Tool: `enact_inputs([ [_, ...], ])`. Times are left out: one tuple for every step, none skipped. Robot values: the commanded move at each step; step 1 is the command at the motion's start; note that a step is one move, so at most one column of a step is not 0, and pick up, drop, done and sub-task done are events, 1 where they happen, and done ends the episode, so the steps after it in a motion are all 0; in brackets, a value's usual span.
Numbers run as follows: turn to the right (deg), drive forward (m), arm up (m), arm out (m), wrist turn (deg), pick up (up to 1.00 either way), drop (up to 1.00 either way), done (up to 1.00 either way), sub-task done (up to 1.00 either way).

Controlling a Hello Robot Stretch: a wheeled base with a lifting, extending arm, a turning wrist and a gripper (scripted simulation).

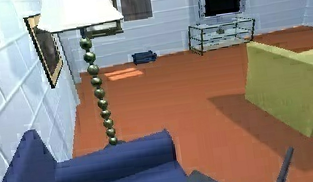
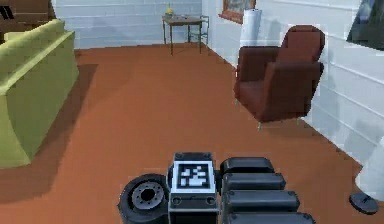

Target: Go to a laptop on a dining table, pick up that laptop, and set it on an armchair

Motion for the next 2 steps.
enact_inputs([
  [18.0, 0.0, 0.0, 0.0, 0.0, 0.0, 0.0, 0.0, 0.0],
  [-45.0, 0.0, 0.0, 0.0, 0.0, 0.0, 0.0, 0.0, 0.0],
])
